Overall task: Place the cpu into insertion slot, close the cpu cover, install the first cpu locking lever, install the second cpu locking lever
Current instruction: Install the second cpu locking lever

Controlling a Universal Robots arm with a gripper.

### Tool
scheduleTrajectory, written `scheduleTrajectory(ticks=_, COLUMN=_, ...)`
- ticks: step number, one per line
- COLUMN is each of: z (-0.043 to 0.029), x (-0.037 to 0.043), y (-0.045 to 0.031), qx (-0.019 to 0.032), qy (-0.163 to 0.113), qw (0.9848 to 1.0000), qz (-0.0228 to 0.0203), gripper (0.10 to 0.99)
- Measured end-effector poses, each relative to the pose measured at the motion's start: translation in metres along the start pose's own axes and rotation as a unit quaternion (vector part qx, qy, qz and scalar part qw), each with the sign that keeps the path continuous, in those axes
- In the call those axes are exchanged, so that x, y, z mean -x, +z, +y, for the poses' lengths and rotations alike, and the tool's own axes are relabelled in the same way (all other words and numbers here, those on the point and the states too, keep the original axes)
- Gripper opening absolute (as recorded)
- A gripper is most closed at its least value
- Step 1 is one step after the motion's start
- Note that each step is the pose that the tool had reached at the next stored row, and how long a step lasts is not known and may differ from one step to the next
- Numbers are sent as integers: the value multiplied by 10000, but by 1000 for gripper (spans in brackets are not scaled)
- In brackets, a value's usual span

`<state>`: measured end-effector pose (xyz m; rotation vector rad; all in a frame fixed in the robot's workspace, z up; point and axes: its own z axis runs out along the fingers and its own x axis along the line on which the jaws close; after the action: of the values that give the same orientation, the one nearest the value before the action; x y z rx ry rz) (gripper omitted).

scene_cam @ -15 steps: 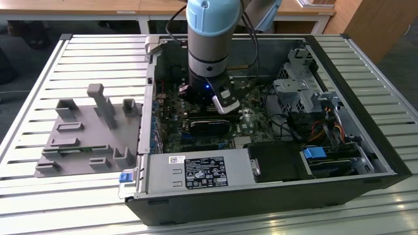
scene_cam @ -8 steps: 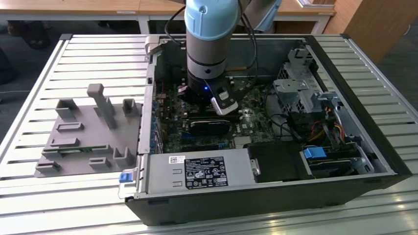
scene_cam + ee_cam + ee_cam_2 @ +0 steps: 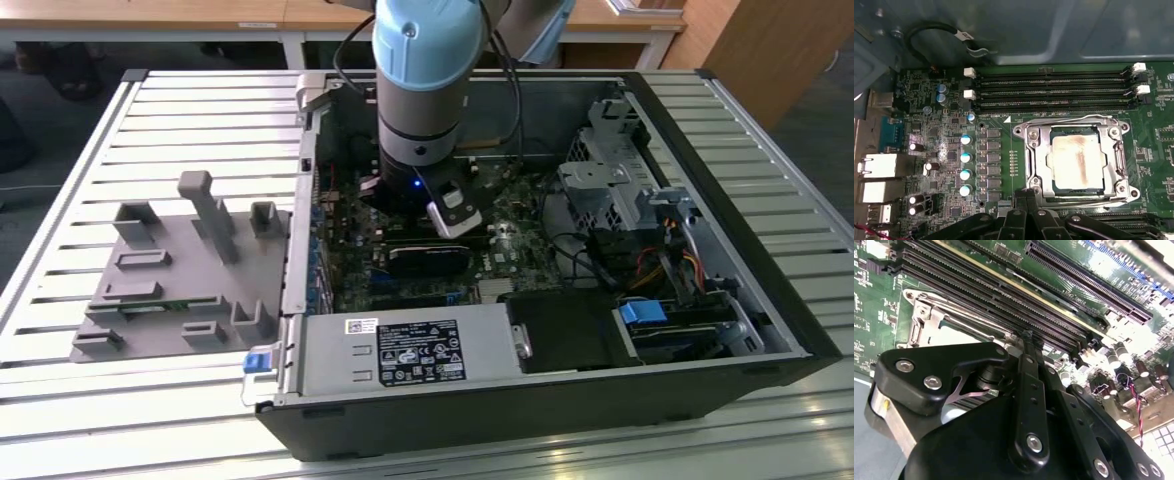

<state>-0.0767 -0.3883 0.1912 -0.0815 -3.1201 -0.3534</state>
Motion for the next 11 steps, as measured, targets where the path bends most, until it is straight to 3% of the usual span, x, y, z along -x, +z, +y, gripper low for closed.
scheduleTrajectory(ticks=6, z=5, x=0, y=-9, qx=30, qy=0, qw=10000, qz=-2, gripper=106)
scheduleTrajectory(ticks=11, z=23, x=-1, y=-93, qx=29, qy=1, qw=10000, qz=0, gripper=106)
